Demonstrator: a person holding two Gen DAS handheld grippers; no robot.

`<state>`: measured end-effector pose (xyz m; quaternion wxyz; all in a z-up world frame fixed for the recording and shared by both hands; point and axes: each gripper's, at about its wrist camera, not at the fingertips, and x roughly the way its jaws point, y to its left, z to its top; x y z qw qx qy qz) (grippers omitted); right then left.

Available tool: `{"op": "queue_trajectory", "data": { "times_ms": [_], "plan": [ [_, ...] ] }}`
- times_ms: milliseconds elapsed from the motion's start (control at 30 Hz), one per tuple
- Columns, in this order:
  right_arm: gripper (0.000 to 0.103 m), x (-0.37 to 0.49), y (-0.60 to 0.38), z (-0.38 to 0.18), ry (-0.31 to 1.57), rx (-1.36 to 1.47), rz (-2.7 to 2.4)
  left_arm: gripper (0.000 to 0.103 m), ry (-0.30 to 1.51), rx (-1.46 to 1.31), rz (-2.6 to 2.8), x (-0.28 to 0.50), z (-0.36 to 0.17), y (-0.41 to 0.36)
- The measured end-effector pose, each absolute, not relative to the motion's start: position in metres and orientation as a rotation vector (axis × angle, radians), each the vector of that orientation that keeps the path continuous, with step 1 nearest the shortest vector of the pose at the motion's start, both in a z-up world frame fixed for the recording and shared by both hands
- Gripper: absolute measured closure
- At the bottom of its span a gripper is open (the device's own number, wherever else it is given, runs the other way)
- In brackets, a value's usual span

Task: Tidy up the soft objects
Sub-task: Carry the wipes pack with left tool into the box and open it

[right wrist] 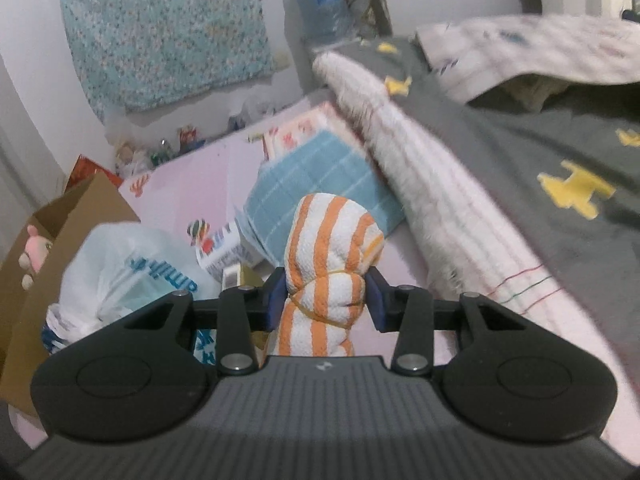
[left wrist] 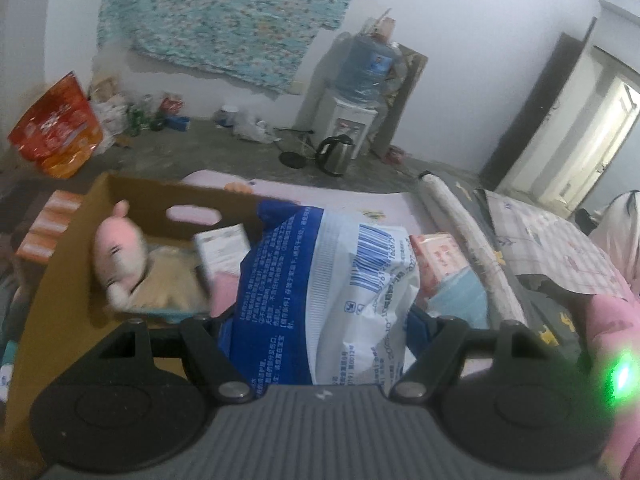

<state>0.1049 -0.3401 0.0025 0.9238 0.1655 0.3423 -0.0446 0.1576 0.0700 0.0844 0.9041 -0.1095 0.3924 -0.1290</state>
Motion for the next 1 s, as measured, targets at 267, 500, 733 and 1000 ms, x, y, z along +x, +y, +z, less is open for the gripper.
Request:
{"op": "queue_trajectory", "data": {
  "times_ms": [267,500,733,1000],
  "plan": [
    [0.063,0.086,-0.3,0.053,0.615,0.348,0.047,0.026,0.844,-0.217,-0.197,0.133,0.07,0.118],
    [0.063,0.113,-0.208,0.086,0.619,0.398,0.403,0.026,0.922,-0.21,-0.132,0.126,0.052,0.16],
    [0.063,0.146,-0.102,0.103,0.7,0.373,0.63,0.026,0.985,-0.164,-0.072,0.145,0.019,0.187],
    [0.063,0.147,-0.071,0.115,0.71,0.348,0.647,0.025,1.076,-0.049,-0.085,0.193,-0.022,0.176]
  ]
}}
